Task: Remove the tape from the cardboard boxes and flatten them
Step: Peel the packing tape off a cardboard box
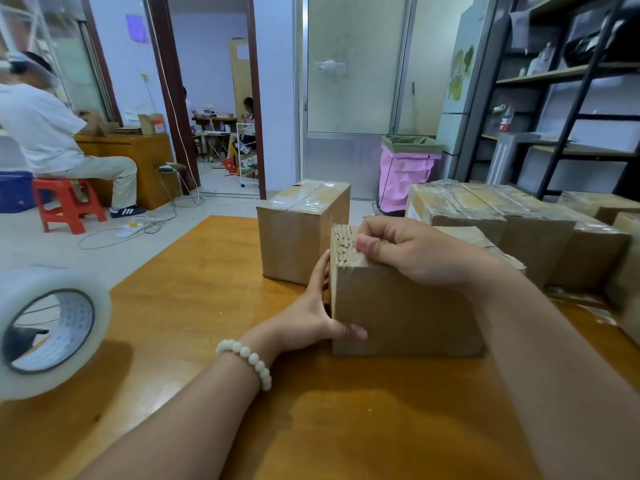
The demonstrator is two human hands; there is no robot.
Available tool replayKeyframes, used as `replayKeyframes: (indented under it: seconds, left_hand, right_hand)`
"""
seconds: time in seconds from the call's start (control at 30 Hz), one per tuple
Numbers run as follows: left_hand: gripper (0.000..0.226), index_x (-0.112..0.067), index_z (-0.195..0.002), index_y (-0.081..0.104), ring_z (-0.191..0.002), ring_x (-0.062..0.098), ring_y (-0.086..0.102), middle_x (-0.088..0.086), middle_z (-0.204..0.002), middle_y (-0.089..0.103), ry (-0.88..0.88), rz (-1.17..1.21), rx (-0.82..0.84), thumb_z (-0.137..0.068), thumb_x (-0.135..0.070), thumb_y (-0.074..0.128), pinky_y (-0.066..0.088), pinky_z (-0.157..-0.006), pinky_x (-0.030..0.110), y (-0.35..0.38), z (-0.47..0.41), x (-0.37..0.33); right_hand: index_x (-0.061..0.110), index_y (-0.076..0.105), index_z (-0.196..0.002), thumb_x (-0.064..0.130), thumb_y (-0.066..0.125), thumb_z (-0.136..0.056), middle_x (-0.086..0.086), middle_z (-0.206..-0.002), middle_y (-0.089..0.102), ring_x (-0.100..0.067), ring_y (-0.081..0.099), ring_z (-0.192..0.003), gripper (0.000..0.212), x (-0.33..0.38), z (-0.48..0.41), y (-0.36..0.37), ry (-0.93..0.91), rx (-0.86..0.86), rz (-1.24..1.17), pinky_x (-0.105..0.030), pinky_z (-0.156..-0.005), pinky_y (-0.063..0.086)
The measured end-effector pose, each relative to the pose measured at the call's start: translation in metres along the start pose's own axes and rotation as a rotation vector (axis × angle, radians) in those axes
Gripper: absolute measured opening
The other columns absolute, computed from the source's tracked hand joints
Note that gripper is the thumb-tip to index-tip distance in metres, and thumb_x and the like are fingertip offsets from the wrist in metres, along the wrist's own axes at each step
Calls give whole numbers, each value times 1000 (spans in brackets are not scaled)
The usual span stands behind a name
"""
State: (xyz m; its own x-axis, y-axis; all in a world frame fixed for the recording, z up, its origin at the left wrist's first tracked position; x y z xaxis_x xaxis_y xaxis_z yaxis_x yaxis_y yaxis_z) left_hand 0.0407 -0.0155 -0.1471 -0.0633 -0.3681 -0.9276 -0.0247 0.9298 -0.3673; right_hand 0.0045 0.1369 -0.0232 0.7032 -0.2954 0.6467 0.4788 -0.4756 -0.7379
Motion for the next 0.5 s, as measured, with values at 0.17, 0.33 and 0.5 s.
replayKeyframes:
  seconds: [0.17, 0.33, 0.5]
  left_hand:
    - [138, -43, -151, -10, -140, 15, 34, -6, -153, 30, 21, 7, 4, -57, -36, 92, 34, -115, 39, 0, 0, 1]
    - [138, -49, -149, -9, -139, 17, 37, -7, -154, 30, 16, 2, 6, -53, -44, 90, 36, -113, 43, 0, 1, 1]
    - [138, -49, -148, -9, -140, 17, 34, -4, -154, 30, -5, -31, -4, -52, -48, 89, 35, -114, 43, -1, 2, 1]
  right_hand:
    - [25, 53, -106, 38, 72, -79, 12, -102, 54, 10, 49, -89, 36, 2, 7, 9, -45, -93, 275, -9, -76, 37]
    - [50, 31, -136, 34, 70, -82, 2, -112, 48, -11, 43, -103, 68, 3, 13, 19, -176, -236, 418, -31, -85, 40]
    - [33, 69, -98, 39, 65, -80, 1, -138, 32, -17, 31, -128, 20, -5, 14, 25, -373, -407, 482, -32, -83, 42]
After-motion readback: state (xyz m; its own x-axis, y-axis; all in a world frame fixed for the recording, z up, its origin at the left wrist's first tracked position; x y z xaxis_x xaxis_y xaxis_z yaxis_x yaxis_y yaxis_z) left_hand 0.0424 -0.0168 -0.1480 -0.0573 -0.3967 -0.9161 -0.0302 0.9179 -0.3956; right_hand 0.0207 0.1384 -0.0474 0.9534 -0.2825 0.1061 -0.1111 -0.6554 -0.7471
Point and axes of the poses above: each hand's wrist, its own z-axis away from the middle knuckle, its own y-axis out of the palm, x = y × z, the point moved 3 cm from there along -z, towards the middle knuckle
